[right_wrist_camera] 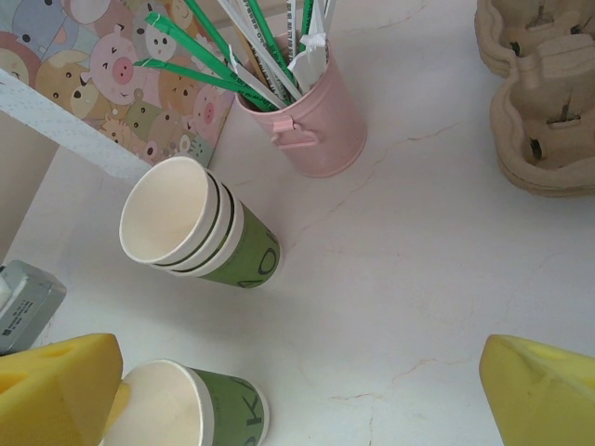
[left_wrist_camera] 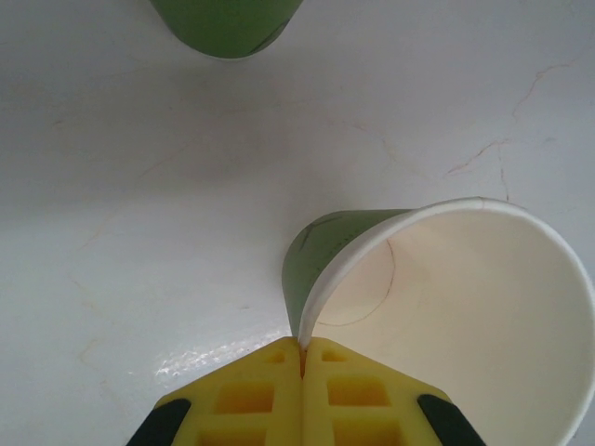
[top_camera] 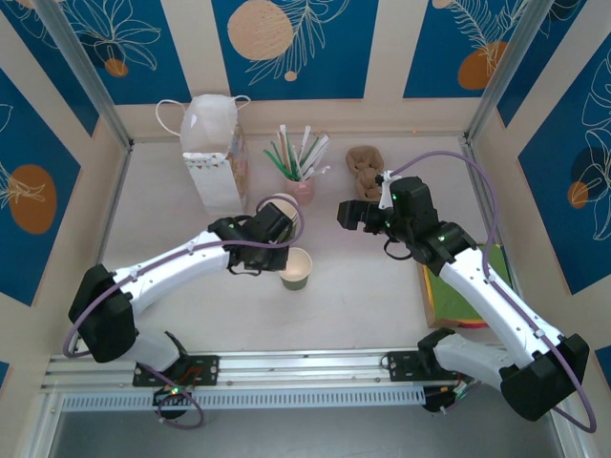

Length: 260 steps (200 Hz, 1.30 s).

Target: Pack the takeout coffee

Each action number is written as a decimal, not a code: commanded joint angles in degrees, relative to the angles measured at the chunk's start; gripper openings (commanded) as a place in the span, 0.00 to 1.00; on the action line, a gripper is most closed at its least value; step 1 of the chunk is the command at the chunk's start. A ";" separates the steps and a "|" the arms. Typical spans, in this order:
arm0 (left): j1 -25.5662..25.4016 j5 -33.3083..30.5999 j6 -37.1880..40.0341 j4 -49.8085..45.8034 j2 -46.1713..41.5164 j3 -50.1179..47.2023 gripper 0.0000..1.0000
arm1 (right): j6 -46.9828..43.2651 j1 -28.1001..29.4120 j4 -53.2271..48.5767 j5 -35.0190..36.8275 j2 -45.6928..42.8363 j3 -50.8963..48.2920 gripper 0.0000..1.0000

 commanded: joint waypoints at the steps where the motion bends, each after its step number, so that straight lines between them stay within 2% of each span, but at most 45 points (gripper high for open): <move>1: -0.69 0.19 -0.38 0.98 0.89 -0.89 0.01 | 0.41 0.25 -0.13 0.22 0.18 -0.31 0.99; 60: -0.68 0.19 -0.11 0.56 1.73 -1.15 0.06 | 0.44 0.29 0.16 0.33 0.59 -0.30 0.99; 115: -0.69 -0.90 0.71 -1.16 0.56 0.29 0.21 | 0.63 0.34 0.05 0.07 0.77 -0.13 0.99; 127: -0.62 -1.19 0.94 -1.63 0.33 0.81 0.30 | 0.33 0.34 -0.26 -0.11 0.81 0.04 0.99; 146: -0.58 -1.78 1.29 -2.72 -0.18 1.78 0.38 | 0.18 0.38 -0.77 -0.04 0.75 0.48 0.99; 159: -0.52 -2.89 1.38 -3.95 -0.71 2.83 0.50 | 0.15 0.42 -0.83 -0.41 0.69 0.74 0.99; 172: -0.43 -3.88 1.78 -4.93 -1.68 3.85 0.56 | 0.28 0.60 -0.83 -0.54 0.79 1.09 0.99; 192: 0.23 -5.53 2.07 -6.49 -3.34 4.99 0.78 | 0.36 0.92 -1.30 -0.62 1.22 2.21 0.99; 210: 1.22 -6.94 2.43 -7.90 -5.02 5.65 0.88 | 0.06 1.46 -1.65 -1.13 1.84 3.40 0.99; 220: 2.14 -7.44 2.43 -8.78 -5.98 5.66 1.00 | -0.03 1.97 -1.65 -1.40 2.29 4.18 0.99; 260: 7.57 -14.31 1.39 -14.52 -10.20 3.37 1.00 | -0.97 5.26 -1.90 -0.73 5.17 8.11 0.99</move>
